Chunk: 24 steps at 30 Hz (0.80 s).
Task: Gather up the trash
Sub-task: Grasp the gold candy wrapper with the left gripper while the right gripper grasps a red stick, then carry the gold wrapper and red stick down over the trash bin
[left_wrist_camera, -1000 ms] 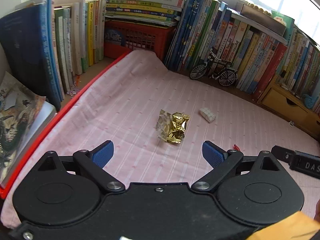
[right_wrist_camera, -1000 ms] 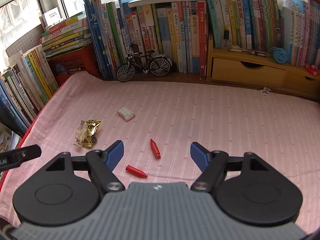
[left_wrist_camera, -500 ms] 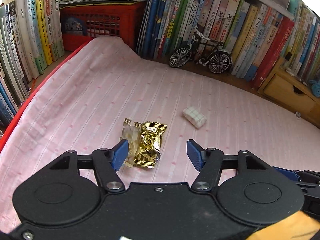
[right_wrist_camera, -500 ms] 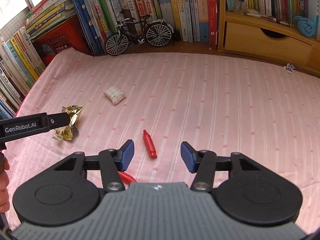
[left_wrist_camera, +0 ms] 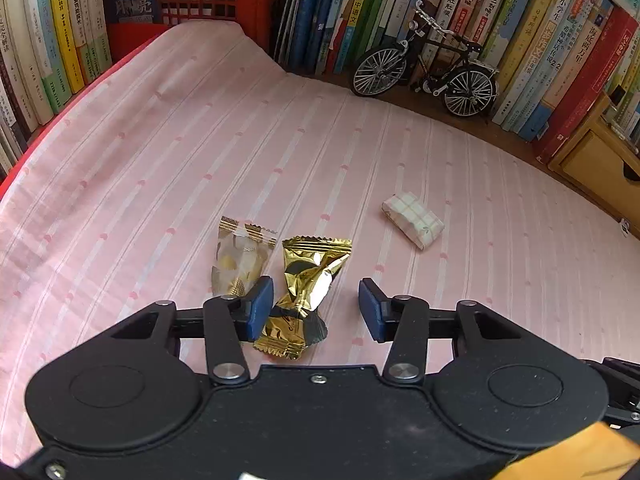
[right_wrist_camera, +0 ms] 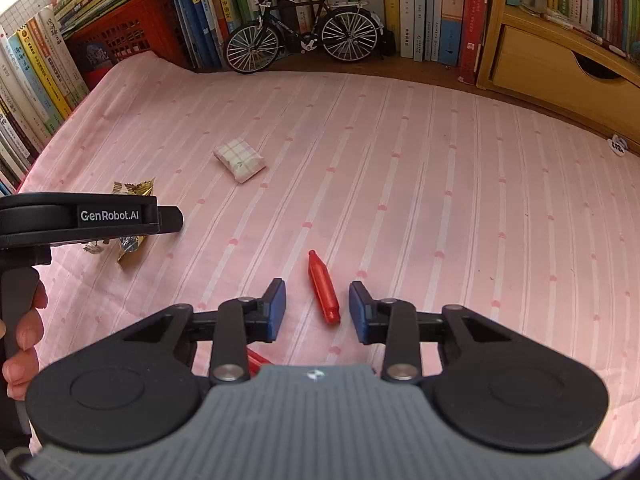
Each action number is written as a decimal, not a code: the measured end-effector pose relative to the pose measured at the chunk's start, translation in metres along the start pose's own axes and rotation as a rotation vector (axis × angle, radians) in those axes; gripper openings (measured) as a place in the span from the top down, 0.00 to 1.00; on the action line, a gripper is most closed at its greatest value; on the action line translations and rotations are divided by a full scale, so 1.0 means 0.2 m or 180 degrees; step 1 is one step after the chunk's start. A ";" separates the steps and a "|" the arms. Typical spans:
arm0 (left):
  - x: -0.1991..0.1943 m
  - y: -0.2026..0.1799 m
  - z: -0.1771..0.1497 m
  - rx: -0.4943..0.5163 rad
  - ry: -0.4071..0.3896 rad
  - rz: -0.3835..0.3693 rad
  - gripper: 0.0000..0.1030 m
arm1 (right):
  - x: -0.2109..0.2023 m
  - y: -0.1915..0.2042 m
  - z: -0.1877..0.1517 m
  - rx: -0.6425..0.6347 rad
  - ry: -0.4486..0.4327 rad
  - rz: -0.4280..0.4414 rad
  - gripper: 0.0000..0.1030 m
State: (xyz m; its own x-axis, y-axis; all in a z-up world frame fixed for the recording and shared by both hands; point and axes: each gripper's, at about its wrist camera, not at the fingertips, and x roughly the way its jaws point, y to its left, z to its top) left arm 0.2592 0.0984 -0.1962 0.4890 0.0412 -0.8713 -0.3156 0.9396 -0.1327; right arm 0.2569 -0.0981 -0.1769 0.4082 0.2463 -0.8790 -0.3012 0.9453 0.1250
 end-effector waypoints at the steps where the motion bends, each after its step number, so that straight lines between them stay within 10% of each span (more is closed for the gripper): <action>1: 0.00 0.00 0.00 0.0012 0.0005 -0.0008 0.73 | 0.00 0.00 0.00 -0.0016 -0.0005 0.0004 0.76; 24: -0.55 -0.07 -0.22 0.0201 -0.0194 -0.0180 0.82 | -0.35 0.04 -0.15 0.0224 -0.0360 0.0049 0.86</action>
State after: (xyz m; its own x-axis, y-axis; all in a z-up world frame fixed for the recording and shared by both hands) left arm 0.1731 0.0661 -0.1198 0.5536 0.0062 -0.8328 -0.2351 0.9605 -0.1491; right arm 0.1997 -0.1154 -0.1275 0.4997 0.2797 -0.8198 -0.2485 0.9529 0.1736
